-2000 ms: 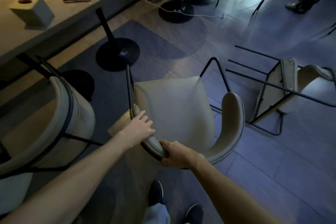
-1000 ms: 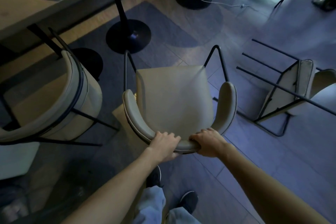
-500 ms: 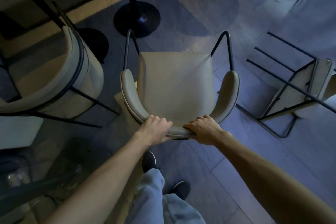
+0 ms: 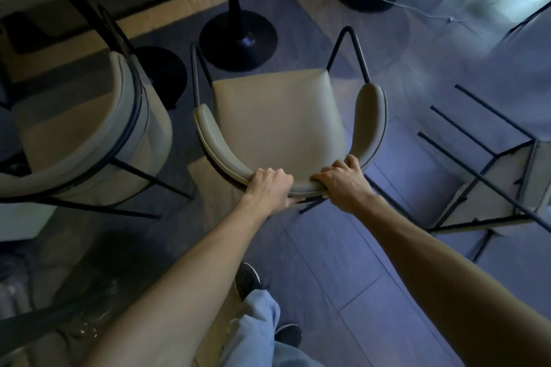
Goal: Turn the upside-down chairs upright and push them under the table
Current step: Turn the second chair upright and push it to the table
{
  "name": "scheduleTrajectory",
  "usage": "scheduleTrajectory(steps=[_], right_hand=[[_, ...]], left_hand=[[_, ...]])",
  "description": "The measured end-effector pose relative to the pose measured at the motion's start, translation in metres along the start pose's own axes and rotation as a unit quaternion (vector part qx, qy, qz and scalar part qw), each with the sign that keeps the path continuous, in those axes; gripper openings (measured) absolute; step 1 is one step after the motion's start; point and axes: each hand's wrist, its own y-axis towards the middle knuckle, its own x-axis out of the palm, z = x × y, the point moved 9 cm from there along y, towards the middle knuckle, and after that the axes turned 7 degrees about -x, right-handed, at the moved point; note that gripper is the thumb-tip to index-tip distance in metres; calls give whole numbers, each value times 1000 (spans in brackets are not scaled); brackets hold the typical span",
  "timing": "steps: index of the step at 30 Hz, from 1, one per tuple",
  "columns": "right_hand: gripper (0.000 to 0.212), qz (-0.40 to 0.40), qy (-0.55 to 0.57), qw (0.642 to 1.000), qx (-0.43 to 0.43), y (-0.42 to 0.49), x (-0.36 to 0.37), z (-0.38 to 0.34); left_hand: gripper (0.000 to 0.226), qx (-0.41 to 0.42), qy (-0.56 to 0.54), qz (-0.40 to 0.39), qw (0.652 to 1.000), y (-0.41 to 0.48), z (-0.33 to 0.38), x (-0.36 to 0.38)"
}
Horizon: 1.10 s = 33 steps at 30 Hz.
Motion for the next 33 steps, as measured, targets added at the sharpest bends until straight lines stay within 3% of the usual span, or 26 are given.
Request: scheduleTrajectory(steps=[5, 21, 33], right_hand=[[40, -5, 15, 1000, -8, 43, -20, 32], [46, 24, -41, 982, -184, 175, -85, 119], [38, 30, -60, 965, -253, 269, -131, 93]], left_hand=[[46, -27, -16, -3, 999, 43, -10, -19], [45, -154, -64, 15, 986, 165, -53, -74], [52, -203, -46, 52, 977, 202, -136, -87]])
